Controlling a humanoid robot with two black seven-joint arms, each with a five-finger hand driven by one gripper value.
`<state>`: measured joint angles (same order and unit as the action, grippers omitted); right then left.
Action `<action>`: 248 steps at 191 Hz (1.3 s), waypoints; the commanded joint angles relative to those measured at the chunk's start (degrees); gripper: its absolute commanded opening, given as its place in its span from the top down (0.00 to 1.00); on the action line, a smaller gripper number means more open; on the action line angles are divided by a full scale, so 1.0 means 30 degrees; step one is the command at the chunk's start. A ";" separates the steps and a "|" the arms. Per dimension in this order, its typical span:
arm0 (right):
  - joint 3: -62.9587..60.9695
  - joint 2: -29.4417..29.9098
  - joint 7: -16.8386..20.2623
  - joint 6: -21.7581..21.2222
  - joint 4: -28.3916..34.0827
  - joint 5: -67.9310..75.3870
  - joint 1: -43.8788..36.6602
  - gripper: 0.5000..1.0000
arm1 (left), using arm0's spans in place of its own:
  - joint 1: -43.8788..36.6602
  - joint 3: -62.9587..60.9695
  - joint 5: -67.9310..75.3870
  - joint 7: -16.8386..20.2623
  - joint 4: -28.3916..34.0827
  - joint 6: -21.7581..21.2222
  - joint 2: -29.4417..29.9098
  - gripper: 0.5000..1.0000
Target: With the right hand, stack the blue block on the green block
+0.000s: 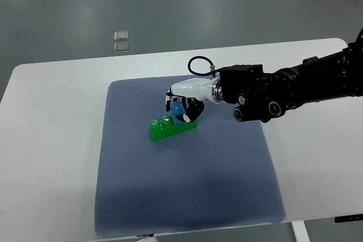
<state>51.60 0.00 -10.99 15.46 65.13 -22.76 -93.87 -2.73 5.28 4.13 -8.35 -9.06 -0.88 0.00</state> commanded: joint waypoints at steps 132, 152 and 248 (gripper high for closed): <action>-0.0968 0.0001 0.0089 -0.1610 -0.0059 0.0205 -0.1405 0.17 | 0.0000 -0.0004 0.0000 -0.0001 0.0001 0.0000 0.0000 0.00; -0.2490 -0.0320 0.0118 -0.2693 -0.0059 0.0380 -0.2284 0.17 | 0.0000 -0.0003 0.0000 -0.0001 0.0001 0.0029 0.0000 0.00; -1.5734 -0.6943 0.0001 -0.3661 -0.2696 0.9961 0.3956 0.17 | 0.0000 -0.0004 0.0000 -0.0001 0.0001 0.0000 0.0000 0.00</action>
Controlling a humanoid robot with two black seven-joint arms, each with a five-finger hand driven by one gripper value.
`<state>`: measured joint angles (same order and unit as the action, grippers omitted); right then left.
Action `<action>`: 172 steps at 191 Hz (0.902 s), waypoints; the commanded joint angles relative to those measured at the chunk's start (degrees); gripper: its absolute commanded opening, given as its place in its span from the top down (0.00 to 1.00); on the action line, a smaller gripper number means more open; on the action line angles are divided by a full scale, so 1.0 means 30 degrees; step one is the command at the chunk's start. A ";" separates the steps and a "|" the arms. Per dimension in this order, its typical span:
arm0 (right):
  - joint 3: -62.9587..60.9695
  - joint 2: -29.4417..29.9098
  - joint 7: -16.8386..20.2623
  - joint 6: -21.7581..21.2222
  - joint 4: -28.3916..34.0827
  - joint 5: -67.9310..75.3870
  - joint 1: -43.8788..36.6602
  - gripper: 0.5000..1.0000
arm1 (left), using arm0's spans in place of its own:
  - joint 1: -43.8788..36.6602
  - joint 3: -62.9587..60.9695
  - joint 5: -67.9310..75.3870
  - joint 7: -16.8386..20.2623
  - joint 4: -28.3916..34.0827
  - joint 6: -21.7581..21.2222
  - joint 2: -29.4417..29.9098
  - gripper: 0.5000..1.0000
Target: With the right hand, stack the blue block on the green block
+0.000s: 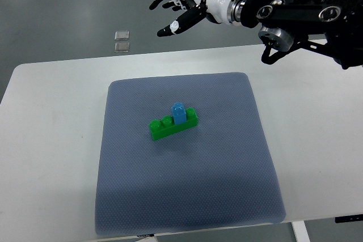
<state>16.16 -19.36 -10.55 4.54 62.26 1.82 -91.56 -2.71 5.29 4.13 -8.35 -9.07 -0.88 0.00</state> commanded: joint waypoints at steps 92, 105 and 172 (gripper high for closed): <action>-1.8630 0.4724 -0.0937 -0.3331 -0.9036 0.2412 1.3175 0.17 | -0.0006 -0.0005 0.0000 0.0000 0.0004 -0.0001 0.0000 0.00; -1.8689 0.5251 -0.1494 -0.4503 -0.9739 0.2412 1.3643 0.17 | -0.0006 -0.0005 0.0000 -0.0029 0.0004 -0.0001 0.0000 0.00; -1.8660 0.5397 -0.2402 -0.5968 -1.0618 0.2412 1.4581 0.17 | -0.0006 -0.0005 0.0000 0.0000 0.0004 -0.0001 0.0000 0.00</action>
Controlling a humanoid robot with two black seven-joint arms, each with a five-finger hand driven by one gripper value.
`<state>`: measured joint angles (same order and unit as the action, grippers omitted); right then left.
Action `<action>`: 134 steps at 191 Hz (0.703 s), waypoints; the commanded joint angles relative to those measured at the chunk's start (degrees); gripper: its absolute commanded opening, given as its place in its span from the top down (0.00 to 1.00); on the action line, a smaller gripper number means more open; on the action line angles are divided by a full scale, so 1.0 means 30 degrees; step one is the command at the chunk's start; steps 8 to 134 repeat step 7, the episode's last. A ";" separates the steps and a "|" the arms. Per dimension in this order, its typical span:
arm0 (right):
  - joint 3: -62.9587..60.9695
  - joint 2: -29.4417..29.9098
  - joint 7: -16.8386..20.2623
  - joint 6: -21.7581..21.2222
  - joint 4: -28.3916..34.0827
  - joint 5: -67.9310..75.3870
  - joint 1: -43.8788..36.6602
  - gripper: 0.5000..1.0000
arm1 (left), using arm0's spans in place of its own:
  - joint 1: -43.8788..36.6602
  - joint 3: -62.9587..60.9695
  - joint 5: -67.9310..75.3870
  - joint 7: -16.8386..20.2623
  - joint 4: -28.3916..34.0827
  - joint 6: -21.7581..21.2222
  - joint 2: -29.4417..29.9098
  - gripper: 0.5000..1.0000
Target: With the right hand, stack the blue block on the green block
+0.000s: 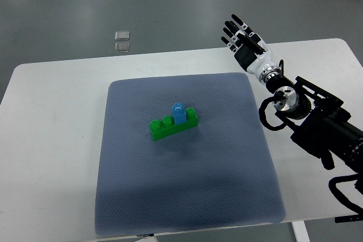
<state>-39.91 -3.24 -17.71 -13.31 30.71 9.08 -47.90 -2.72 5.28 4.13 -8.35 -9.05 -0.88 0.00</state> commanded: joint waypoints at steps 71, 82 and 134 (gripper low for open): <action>0.0061 0.0024 -0.0013 -0.0017 -0.0131 -0.0097 0.0060 0.17 | -0.0001 -0.0003 0.0000 0.0001 -0.0001 -0.0001 0.0000 0.00; 0.0061 0.0024 -0.0013 -0.0017 -0.0131 -0.0097 0.0060 0.17 | -0.0001 -0.0003 0.0000 0.0001 -0.0001 -0.0001 0.0000 0.00; 0.0061 0.0024 -0.0013 -0.0017 -0.0131 -0.0097 0.0060 0.17 | -0.0001 -0.0003 0.0000 0.0001 -0.0001 -0.0001 0.0000 0.00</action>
